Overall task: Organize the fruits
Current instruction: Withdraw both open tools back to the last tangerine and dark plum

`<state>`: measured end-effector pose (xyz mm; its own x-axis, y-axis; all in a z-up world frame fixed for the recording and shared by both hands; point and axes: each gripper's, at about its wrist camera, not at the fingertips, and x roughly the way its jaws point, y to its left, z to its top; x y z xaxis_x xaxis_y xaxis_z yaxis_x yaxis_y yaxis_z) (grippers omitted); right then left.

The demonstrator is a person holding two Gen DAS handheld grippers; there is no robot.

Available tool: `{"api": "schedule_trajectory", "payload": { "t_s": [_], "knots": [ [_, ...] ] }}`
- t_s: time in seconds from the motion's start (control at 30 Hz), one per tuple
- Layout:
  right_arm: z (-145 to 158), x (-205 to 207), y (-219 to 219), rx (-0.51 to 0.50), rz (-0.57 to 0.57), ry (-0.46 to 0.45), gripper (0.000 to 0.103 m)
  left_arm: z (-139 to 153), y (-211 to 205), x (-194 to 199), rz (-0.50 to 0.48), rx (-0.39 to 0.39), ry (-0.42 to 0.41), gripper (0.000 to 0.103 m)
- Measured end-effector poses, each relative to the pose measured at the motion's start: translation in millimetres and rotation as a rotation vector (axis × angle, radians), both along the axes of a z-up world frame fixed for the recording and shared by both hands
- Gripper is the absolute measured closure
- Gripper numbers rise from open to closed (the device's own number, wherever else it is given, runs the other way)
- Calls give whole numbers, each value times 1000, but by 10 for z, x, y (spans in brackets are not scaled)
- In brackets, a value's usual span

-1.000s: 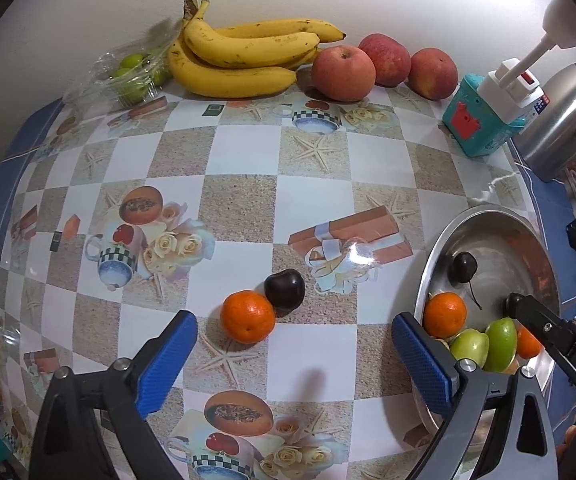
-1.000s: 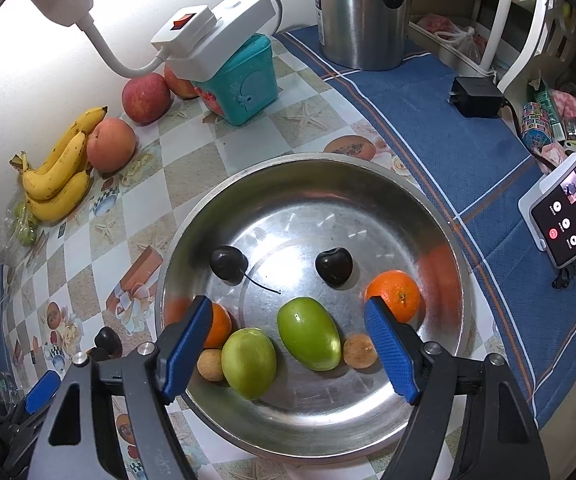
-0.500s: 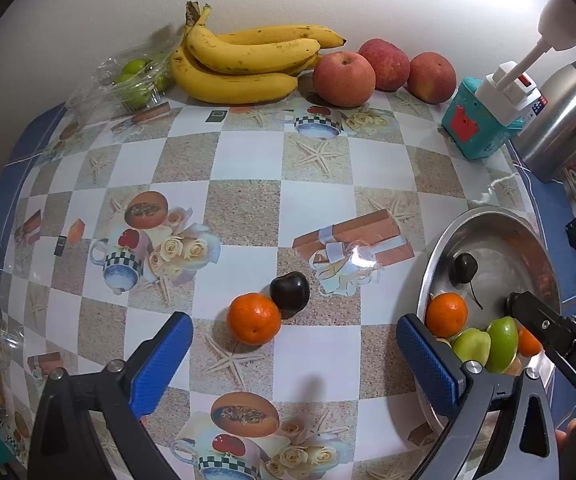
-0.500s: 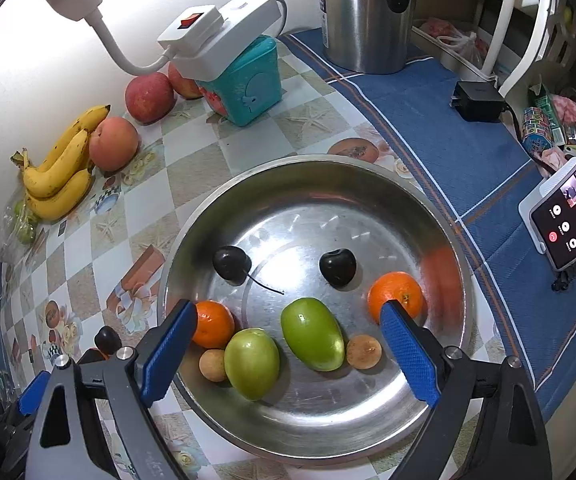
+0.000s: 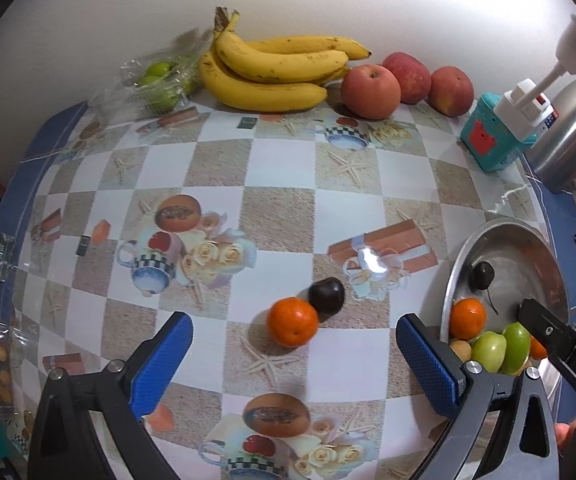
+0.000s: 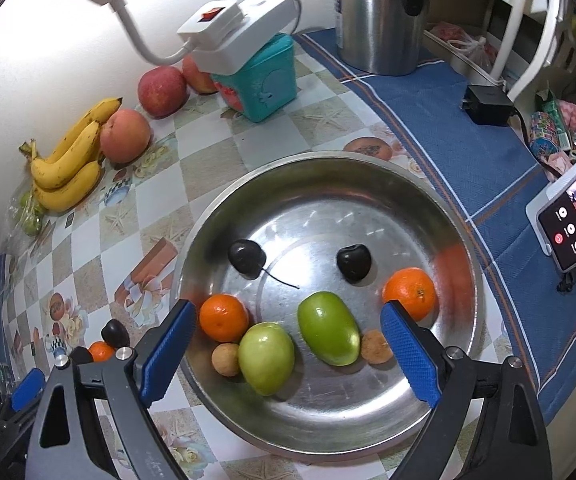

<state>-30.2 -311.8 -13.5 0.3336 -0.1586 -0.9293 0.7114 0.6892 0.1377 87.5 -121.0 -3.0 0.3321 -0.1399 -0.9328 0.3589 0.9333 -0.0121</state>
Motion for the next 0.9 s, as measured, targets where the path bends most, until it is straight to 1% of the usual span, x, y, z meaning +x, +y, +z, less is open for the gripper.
{"api": "schedule_trajectory", "payload": {
  "t_s": [0.17,0.33,0.47,0.73,0.9],
  "knots": [
    [16,82,127,-7,43,-5,10,59,113,31,13,8,-25,0],
    [14,177,315,-25,92,1,10,77,251,82,45,2,-24,0],
    [-14,279,507,-21,147,5,10,95,420,146,86,-9,-23,0],
    [-42,457,874,3,252,-11,10,86,805,281,180,-7,-18,0],
    [-53,546,1081,-2,308,-10,10,67,982,307,213,-14,-7,0]
  ]
}}
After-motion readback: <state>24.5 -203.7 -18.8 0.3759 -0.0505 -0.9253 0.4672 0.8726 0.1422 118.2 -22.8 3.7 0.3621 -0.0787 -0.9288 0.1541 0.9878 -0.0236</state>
